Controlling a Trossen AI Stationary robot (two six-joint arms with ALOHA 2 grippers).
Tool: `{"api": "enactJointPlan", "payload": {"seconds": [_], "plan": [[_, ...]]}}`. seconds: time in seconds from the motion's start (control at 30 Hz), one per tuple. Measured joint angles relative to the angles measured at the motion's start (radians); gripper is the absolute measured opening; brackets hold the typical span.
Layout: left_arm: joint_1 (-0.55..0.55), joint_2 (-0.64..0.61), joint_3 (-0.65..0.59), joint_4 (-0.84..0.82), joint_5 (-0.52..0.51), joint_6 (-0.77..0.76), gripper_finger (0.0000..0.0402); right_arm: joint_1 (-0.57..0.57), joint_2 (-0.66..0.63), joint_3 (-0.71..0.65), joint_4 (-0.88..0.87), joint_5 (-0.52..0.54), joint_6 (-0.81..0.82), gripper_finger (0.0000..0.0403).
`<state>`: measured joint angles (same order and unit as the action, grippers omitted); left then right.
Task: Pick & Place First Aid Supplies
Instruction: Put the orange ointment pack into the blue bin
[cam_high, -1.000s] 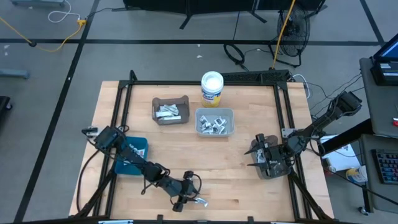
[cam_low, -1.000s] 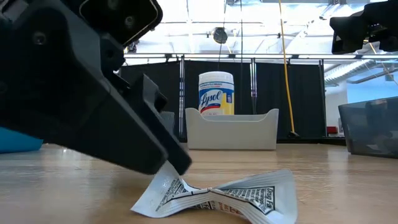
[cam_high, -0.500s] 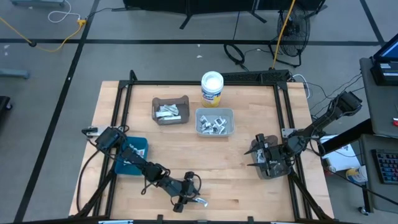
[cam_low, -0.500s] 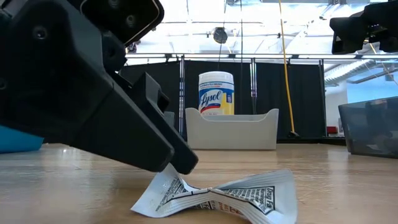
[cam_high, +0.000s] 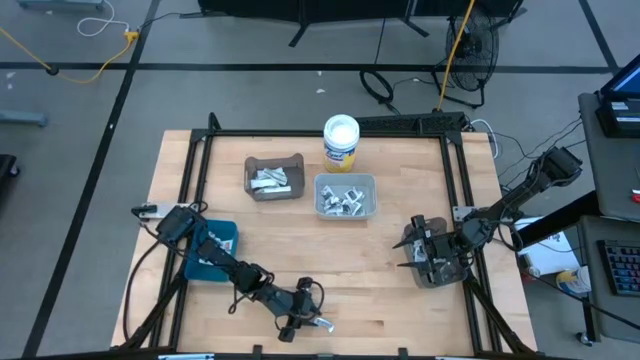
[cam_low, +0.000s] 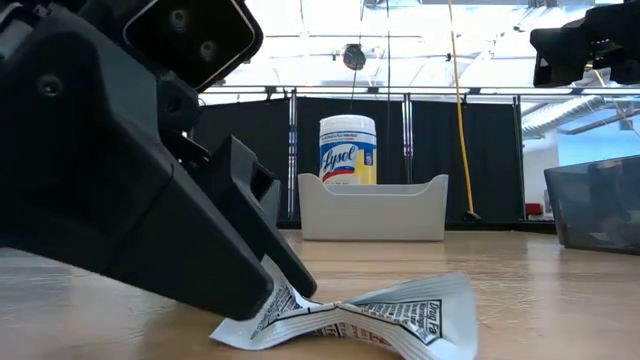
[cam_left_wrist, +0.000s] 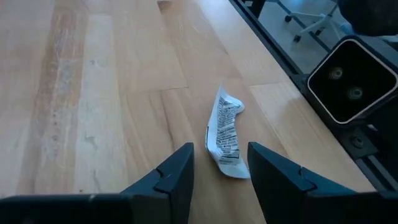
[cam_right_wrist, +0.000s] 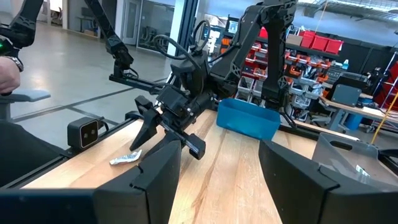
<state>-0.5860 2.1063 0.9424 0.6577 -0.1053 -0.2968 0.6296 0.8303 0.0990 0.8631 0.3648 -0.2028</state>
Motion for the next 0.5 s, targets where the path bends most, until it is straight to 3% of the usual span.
{"api": "enactJointPlan", "payload": {"seconds": [0.13,0.5], "plan": [[0.000,0.000,0.000,-0.008,-0.014,0.008,0.0129,0.000,0.000,0.000,0.000,0.002,0.000,0.0212],[0.003,0.000,0.000,-0.024,-0.030,0.026,0.0009,0.000,0.000,0.000,0.000,0.003,0.000,0.0212]]}}
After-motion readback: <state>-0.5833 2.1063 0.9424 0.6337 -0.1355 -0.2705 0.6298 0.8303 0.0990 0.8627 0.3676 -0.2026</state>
